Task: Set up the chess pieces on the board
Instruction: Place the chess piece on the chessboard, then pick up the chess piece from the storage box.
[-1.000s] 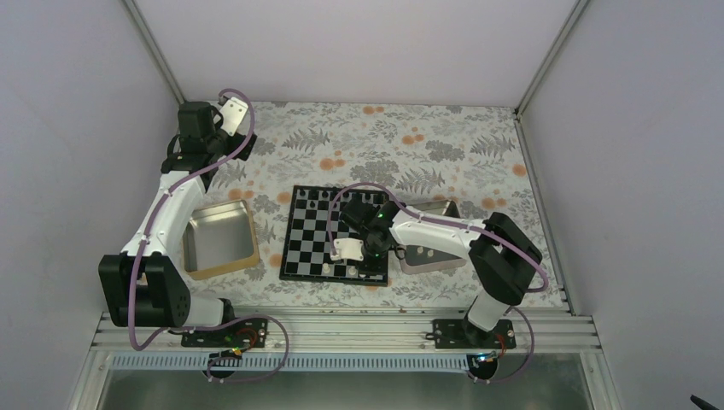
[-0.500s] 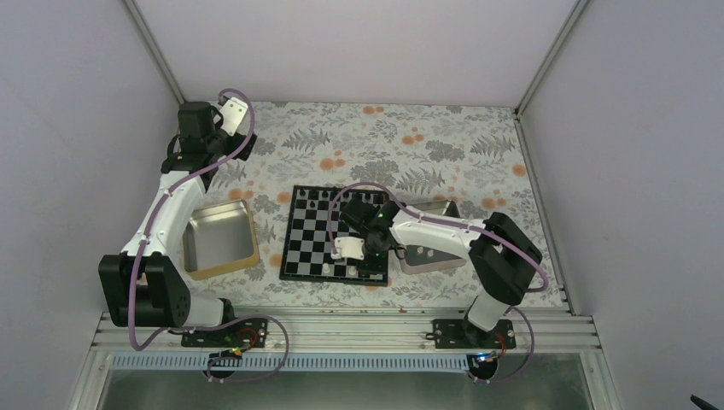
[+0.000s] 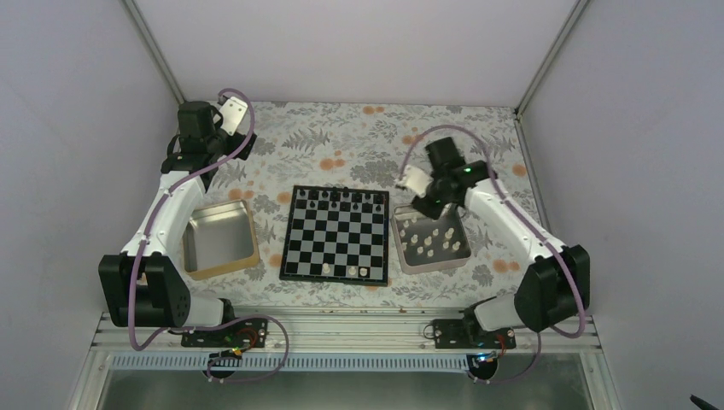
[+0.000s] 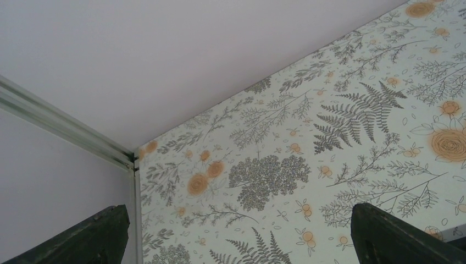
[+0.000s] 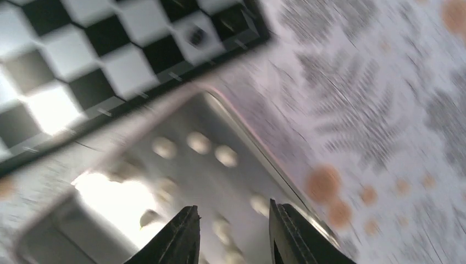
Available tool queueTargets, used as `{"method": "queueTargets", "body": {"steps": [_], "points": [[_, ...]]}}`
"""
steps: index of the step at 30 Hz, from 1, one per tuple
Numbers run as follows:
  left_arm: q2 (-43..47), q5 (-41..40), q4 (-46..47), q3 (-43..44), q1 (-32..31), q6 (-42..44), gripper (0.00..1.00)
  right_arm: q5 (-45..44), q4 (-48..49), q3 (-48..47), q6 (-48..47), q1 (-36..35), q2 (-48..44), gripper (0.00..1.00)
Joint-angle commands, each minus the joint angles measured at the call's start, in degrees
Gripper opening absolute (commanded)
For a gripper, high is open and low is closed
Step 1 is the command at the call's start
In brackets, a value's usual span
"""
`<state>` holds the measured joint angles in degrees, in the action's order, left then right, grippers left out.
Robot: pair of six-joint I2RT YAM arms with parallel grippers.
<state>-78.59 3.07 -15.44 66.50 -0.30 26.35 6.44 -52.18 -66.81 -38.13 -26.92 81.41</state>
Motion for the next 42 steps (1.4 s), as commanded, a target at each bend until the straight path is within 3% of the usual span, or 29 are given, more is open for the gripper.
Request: {"method": "queueTargets", "body": {"steps": [1, 9, 20, 28, 42], "points": [[1.5, -0.4, 1.2, -0.3, -0.1, 0.0, 1.00, -2.7, -0.6, 2.1, -7.6, 10.5, -0.9, 0.35], [1.7, -1.1, 1.8, -0.8, -0.1, 0.0, 1.00, -2.6, 4.9, 7.2, -13.5, 19.2, 1.8, 0.36], [1.2, -1.3, 1.7, -0.8, -0.1, 0.1, 1.00, -2.9, 7.5, 8.4, -12.7, 19.4, 7.2, 0.37], [0.8, -1.1, 1.8, -1.0, -0.2, 0.2, 1.00, -3.8, 1.0, 9.3, -14.7, 20.1, 5.3, 0.38], [0.9, -0.5, 1.3, -0.7, -0.2, 0.3, 1.00, -5.6, 0.9, 12.1, -15.5, 20.8, 5.2, 0.38]]}}
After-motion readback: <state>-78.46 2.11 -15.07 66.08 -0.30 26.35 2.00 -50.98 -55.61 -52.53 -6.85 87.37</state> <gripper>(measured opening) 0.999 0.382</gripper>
